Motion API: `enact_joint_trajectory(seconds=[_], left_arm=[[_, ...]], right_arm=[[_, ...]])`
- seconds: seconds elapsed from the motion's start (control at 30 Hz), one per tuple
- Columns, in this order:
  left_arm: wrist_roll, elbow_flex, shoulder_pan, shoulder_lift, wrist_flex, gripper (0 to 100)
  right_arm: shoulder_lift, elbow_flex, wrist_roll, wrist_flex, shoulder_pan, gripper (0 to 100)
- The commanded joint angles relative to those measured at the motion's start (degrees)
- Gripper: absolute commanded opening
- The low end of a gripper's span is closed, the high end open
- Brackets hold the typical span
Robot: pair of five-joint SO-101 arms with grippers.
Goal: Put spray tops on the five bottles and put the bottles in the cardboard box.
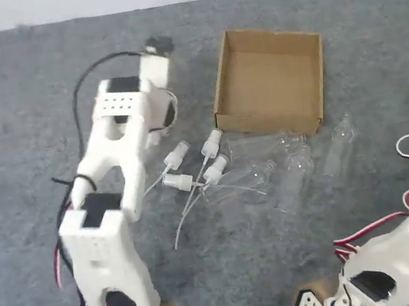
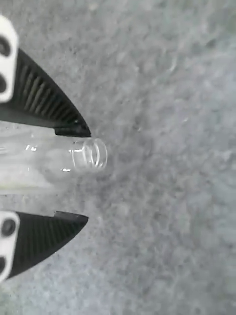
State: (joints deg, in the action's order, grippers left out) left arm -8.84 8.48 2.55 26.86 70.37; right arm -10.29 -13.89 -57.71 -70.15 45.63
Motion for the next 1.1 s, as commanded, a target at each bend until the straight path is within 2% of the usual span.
enact_joint_trajectory(seconds=[0.0,0.13,0.23,0.5,0.63,0.8,1.07], left_arm=[[-0.79,2.07,-0.88,-12.13,5.19,1],[-0.79,1.89,-0.62,-18.46,10.11,1],[-0.62,-0.92,-0.18,-24.26,12.84,1],[-0.18,-26.07,3.08,-44.4,5.71,1],[-0.18,-36.7,2.81,-52.84,2.46,1],[-0.44,-44.79,3.08,-59.52,0.44,1],[-0.62,-49.01,2.73,-62.68,0.35,1]], right_arm=[[4.53,0.79,-0.79,-0.92,1.01,20.3],[4.53,4.84,-0.62,-6.29,0.84,21.0],[4.53,7.82,-0.53,-9.89,1.27,25.6],[10.15,6.33,-0.88,-14.29,1.36,27.6],[16.04,-3.08,-6.59,-10.07,3.21,27.6],[17.63,-13.19,-6.95,2.42,5.05,27.7],[15.43,-16.53,-6.95,5.93,4.7,27.6]])
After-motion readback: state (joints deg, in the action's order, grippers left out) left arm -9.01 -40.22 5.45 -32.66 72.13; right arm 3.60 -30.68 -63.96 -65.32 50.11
